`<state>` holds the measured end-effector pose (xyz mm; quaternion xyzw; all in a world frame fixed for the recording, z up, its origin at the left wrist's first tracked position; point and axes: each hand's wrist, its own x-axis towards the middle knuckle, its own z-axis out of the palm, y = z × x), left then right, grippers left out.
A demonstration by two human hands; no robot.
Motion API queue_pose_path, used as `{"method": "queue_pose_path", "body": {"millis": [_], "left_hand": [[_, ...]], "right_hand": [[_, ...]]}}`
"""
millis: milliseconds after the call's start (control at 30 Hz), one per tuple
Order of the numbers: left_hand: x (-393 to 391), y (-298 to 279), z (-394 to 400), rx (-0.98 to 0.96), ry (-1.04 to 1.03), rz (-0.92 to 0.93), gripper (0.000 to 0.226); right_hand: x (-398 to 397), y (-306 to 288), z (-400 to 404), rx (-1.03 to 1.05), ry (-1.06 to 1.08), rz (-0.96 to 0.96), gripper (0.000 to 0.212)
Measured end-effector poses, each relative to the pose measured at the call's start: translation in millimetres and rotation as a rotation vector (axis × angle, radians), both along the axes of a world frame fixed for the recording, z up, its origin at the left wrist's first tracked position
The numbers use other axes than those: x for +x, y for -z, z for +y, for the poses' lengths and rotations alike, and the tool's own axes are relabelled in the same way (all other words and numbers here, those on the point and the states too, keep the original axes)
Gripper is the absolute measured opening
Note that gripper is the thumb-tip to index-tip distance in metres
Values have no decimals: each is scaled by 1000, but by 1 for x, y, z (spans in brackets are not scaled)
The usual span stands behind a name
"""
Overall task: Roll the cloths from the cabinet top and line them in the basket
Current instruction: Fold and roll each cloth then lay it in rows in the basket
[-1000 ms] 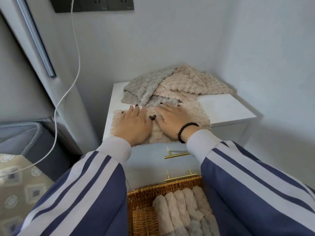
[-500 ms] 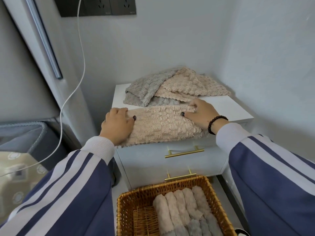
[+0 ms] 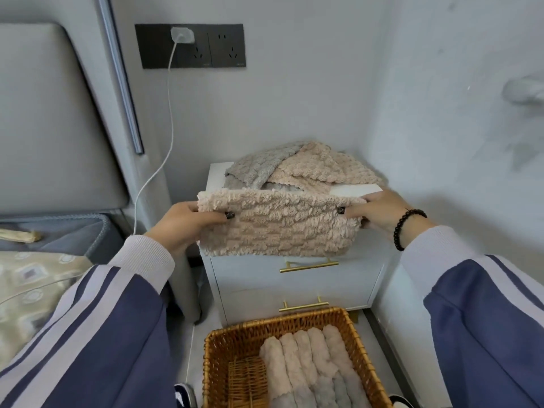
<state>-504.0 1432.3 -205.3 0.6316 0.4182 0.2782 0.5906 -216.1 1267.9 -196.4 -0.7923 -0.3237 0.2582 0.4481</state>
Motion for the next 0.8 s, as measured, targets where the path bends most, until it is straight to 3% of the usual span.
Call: {"method": "queue_pose_path", "body": {"millis": [67,100,200,233,300,433,700,800], "left_hand": [[-4,-12,-18,-80,37,-78,17],[-7,-18,-30,-109,47,-118,16],[-17,-23,-60,-203,59,-228,30],[-21,-22,-68,-246,63,-241,37],[-29,-22,-83,-329,49,-228,38],[-28,-15,-106,-384,-16,-161,28],[2,4,-123,-363,-87,-149,31],[16,6,-123,-352,-88,-151,44]], "right_hand": [[-4,-3,-11,102,2,146,101],[-8,-7,-17,148,2,197,103],[-24,-21,-38,204,-6,262,69],[-27,-22,-44,195,-13,256,71],[-37,-27,-60,148,-22,165,70],[-52,-31,-89,52,11,-73,25],[-65,-24,-97,125,142,-118,34],[-68,-17,-84,152,145,-151,27]]}}
